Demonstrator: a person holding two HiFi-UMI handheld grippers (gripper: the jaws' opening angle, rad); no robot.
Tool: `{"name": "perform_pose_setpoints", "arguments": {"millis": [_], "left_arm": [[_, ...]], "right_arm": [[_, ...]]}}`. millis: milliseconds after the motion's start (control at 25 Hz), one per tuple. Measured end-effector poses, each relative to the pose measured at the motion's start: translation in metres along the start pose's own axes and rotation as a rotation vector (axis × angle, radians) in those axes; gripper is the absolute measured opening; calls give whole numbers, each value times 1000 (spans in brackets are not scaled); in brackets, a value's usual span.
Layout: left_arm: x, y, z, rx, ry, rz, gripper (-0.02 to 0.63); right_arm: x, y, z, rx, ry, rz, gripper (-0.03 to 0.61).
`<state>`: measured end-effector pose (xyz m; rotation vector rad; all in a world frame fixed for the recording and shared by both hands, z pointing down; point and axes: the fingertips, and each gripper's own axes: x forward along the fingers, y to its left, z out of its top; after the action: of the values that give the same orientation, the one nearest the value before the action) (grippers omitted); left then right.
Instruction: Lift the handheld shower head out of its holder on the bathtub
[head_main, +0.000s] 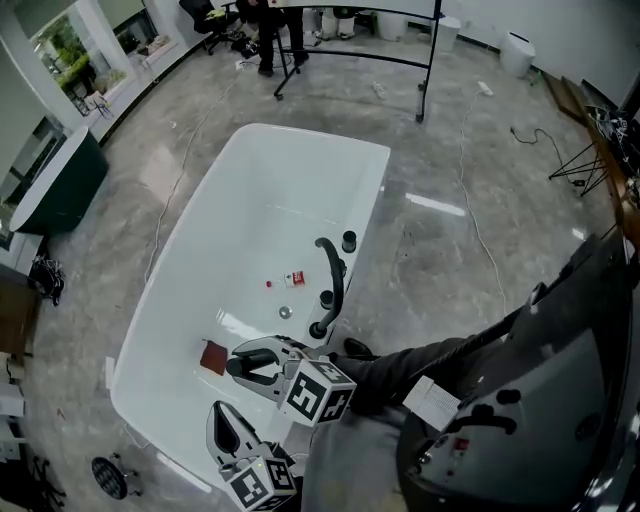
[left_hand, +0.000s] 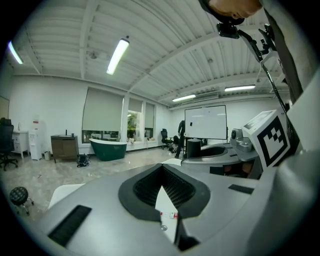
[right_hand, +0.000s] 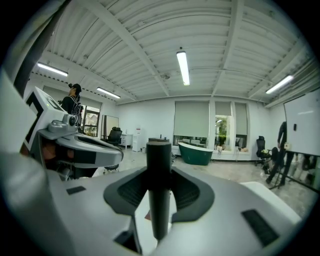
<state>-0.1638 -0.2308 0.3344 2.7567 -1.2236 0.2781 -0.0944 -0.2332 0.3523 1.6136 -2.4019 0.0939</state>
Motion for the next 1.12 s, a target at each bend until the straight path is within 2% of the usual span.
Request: {"name": "perform_pose_setpoints", "arguments": {"millis": [800, 920, 1120], "left_arm": [[-12, 3, 0, 11, -12, 15, 3], [-14, -3, 0, 11, -21, -6, 3], [-25, -19, 25, 29, -53, -9, 3]], "right_arm": [[-4, 7, 3, -10, -9, 15, 140], [-11, 8, 2, -12, -10, -1, 140], [-34, 2, 16, -18, -31, -24, 140]]}}
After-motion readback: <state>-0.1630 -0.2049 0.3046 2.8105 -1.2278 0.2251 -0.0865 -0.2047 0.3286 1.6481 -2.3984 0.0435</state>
